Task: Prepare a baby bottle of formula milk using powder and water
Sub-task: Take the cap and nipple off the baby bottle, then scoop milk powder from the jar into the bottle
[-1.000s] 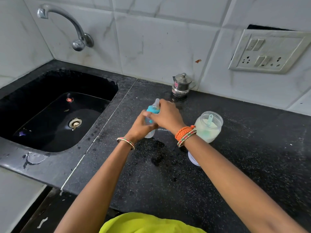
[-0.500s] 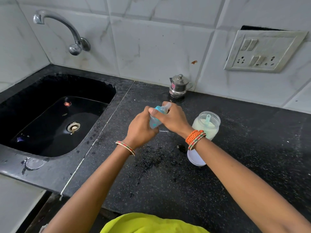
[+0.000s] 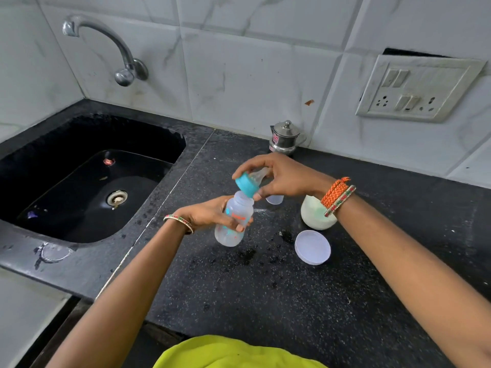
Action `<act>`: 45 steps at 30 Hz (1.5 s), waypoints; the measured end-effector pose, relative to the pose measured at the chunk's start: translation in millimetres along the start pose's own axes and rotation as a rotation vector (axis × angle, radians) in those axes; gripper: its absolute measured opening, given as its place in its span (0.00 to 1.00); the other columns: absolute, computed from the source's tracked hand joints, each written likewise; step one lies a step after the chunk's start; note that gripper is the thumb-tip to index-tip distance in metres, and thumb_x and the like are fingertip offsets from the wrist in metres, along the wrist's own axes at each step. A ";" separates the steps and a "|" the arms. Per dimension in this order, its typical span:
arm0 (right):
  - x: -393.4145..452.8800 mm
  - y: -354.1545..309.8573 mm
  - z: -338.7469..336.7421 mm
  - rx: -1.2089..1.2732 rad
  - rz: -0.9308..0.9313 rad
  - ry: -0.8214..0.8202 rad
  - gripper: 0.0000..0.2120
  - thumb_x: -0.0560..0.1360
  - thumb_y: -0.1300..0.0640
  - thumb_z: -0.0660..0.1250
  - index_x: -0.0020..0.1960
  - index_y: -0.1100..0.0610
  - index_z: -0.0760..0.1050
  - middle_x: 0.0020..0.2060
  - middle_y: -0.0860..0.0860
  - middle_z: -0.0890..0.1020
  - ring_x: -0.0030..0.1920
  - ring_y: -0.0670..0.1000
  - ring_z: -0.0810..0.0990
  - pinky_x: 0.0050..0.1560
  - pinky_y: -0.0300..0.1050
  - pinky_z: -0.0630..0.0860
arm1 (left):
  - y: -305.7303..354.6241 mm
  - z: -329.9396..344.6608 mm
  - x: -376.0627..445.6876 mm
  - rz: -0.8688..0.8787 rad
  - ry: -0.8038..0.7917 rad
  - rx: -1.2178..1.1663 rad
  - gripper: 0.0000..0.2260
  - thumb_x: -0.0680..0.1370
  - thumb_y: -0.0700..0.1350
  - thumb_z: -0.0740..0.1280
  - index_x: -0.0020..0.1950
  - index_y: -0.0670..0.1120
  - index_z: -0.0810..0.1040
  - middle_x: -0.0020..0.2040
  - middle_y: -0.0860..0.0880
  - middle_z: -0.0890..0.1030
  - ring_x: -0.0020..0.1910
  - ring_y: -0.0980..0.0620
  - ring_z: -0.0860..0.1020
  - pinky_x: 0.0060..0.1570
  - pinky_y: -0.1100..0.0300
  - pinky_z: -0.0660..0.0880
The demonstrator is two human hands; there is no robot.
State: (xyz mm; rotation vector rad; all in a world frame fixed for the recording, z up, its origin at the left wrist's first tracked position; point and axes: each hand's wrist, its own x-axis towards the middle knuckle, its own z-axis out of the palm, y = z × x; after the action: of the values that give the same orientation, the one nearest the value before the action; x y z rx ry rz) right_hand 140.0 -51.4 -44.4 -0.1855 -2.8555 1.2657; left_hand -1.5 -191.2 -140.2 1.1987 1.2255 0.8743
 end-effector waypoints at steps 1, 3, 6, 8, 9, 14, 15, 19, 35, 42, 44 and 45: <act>0.6 5.6 1.3 0.081 0.044 0.094 0.23 0.66 0.65 0.76 0.56 0.48 0.78 0.51 0.46 0.78 0.51 0.46 0.77 0.52 0.42 0.78 | -3.2 0.7 3.1 0.022 0.090 -0.041 0.19 0.67 0.41 0.73 0.56 0.45 0.74 0.49 0.49 0.79 0.49 0.53 0.78 0.53 0.59 0.76; 1.8 19.1 10.9 0.163 0.179 0.324 0.20 0.67 0.63 0.76 0.56 0.53 0.75 0.49 0.48 0.76 0.50 0.50 0.77 0.46 0.43 0.81 | -11.7 2.1 10.3 0.071 0.354 -0.122 0.20 0.66 0.42 0.73 0.57 0.49 0.73 0.49 0.51 0.78 0.48 0.55 0.77 0.51 0.61 0.75; 0.8 44.3 40.4 0.152 0.477 0.578 0.19 0.66 0.60 0.76 0.50 0.56 0.70 0.43 0.50 0.75 0.38 0.48 0.78 0.37 0.38 0.79 | -24.8 3.6 21.1 0.113 0.694 -0.189 0.25 0.65 0.41 0.76 0.57 0.52 0.71 0.50 0.51 0.78 0.48 0.54 0.76 0.48 0.65 0.74; -0.9 54.6 63.8 0.164 0.580 0.594 0.18 0.65 0.56 0.75 0.45 0.55 0.66 0.41 0.53 0.76 0.34 0.51 0.76 0.33 0.45 0.77 | -31.8 8.0 24.4 0.108 0.772 -0.182 0.24 0.68 0.37 0.76 0.59 0.49 0.70 0.50 0.50 0.78 0.49 0.53 0.76 0.45 0.69 0.74; -1.9 58.0 73.2 0.139 0.591 0.582 0.17 0.66 0.55 0.75 0.44 0.55 0.66 0.39 0.53 0.75 0.34 0.53 0.75 0.32 0.45 0.75 | -34.8 11.1 25.8 0.103 0.788 -0.168 0.23 0.69 0.37 0.75 0.59 0.48 0.70 0.50 0.50 0.78 0.48 0.53 0.76 0.43 0.71 0.75; -6.6 64.5 92.4 0.056 0.642 0.529 0.20 0.71 0.53 0.72 0.54 0.57 0.64 0.49 0.56 0.77 0.42 0.53 0.78 0.40 0.41 0.76 | -48.7 16.2 31.8 0.105 0.770 -0.075 0.24 0.69 0.38 0.75 0.60 0.48 0.68 0.53 0.49 0.77 0.49 0.56 0.76 0.46 0.70 0.76; -7.1 65.3 92.9 -0.011 0.663 0.490 0.24 0.71 0.53 0.72 0.59 0.59 0.62 0.53 0.58 0.77 0.49 0.56 0.79 0.47 0.46 0.75 | -50.9 15.2 32.5 0.096 0.741 -0.068 0.25 0.69 0.37 0.75 0.62 0.48 0.68 0.54 0.49 0.77 0.50 0.56 0.76 0.47 0.69 0.76; -8.9 62.2 90.3 -0.312 0.651 0.360 0.29 0.71 0.54 0.72 0.64 0.60 0.61 0.57 0.61 0.77 0.55 0.63 0.78 0.50 0.51 0.74 | -59.5 12.4 34.6 0.073 0.710 -0.030 0.29 0.68 0.38 0.76 0.65 0.47 0.68 0.58 0.48 0.78 0.57 0.50 0.77 0.55 0.62 0.75; -35.5 29.2 57.9 -0.352 0.646 0.562 0.11 0.74 0.48 0.64 0.53 0.53 0.75 0.52 0.53 0.78 0.52 0.55 0.77 0.47 0.48 0.74 | -0.1 74.2 23.9 0.257 0.966 0.548 0.47 0.68 0.53 0.75 0.74 0.57 0.42 0.77 0.52 0.54 0.74 0.58 0.53 0.67 0.60 0.51; -100.3 50.6 -8.8 -0.541 0.950 0.851 0.16 0.76 0.45 0.64 0.48 0.57 0.82 0.52 0.56 0.80 0.57 0.60 0.73 0.54 0.51 0.70 | 15.8 107.6 68.8 0.413 0.851 0.451 0.13 0.77 0.40 0.64 0.59 0.51 0.69 0.40 0.57 0.75 0.38 0.58 0.74 0.39 0.61 0.70; -103.0 63.2 -9.2 -0.509 1.025 0.801 0.19 0.75 0.43 0.64 0.51 0.58 0.81 0.55 0.56 0.79 0.60 0.60 0.71 0.58 0.53 0.68 | 17.4 106.6 86.6 0.384 0.763 0.426 0.13 0.76 0.39 0.63 0.60 0.48 0.69 0.43 0.55 0.75 0.39 0.60 0.73 0.38 0.65 0.70; -99.7 68.0 -8.0 -0.491 1.033 0.779 0.19 0.75 0.42 0.65 0.52 0.58 0.80 0.56 0.56 0.79 0.62 0.60 0.69 0.60 0.54 0.66 | 18.1 104.1 95.5 0.363 0.738 0.427 0.14 0.76 0.38 0.64 0.61 0.47 0.69 0.45 0.54 0.76 0.40 0.63 0.73 0.39 0.68 0.69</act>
State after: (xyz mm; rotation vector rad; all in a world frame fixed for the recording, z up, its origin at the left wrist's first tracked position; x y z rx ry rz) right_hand 246.4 -11.5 -85.7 -1.8253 -2.2232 0.2522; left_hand 119.1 -116.2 -150.3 1.5299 1.8856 1.4550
